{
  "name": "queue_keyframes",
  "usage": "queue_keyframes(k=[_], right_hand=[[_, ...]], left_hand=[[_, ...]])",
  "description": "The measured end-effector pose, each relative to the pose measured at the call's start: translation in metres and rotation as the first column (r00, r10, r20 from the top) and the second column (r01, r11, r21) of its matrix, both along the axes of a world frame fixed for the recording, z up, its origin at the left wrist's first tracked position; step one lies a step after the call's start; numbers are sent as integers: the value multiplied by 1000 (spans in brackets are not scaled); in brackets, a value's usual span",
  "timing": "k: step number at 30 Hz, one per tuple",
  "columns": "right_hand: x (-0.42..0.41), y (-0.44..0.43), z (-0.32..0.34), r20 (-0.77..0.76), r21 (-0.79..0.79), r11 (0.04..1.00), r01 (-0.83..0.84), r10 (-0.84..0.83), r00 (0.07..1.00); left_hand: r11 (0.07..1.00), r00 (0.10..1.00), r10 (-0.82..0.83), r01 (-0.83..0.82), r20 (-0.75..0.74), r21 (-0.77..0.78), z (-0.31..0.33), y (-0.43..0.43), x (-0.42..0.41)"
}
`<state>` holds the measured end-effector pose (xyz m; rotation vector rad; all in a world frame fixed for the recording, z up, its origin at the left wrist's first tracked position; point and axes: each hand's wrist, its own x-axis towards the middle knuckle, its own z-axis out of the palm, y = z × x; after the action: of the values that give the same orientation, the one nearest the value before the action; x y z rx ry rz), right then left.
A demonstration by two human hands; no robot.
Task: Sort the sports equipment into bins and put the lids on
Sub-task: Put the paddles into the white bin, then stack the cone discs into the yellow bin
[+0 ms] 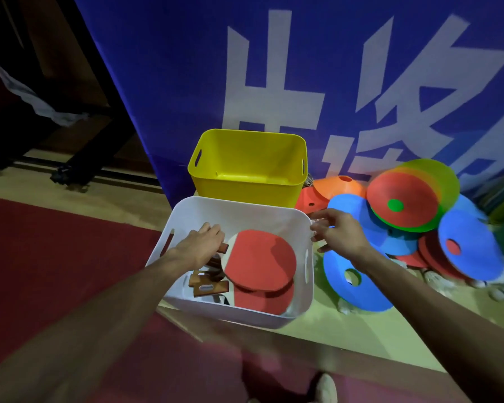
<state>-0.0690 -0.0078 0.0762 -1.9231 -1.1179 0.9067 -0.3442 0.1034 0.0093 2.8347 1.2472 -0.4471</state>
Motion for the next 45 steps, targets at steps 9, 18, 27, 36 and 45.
queue_keyframes(k=[9,18,27,36,45], right_hand=[[6,-27,3,-6,-52,998,-39,39,999],[13,-29,-8,-78,-66,996,-56,51,996],[32,-38,-13,-214,-7,997,76,-76,974],[126,-77,-52,-114,-137,966,218,-234,966],[196,-95,-131,108,-340,901,269,-247,963]], left_hand=[[998,998,60,-60,-22,26,-20,-10,8],[939,809,339,-256,480,-231,17,-35,36],[928,518,366,-137,773,-347,61,-63,79],[944,437,323,-82,839,-321,75,-101,170],[922,655,371,-175,658,-345,38,-139,255]])
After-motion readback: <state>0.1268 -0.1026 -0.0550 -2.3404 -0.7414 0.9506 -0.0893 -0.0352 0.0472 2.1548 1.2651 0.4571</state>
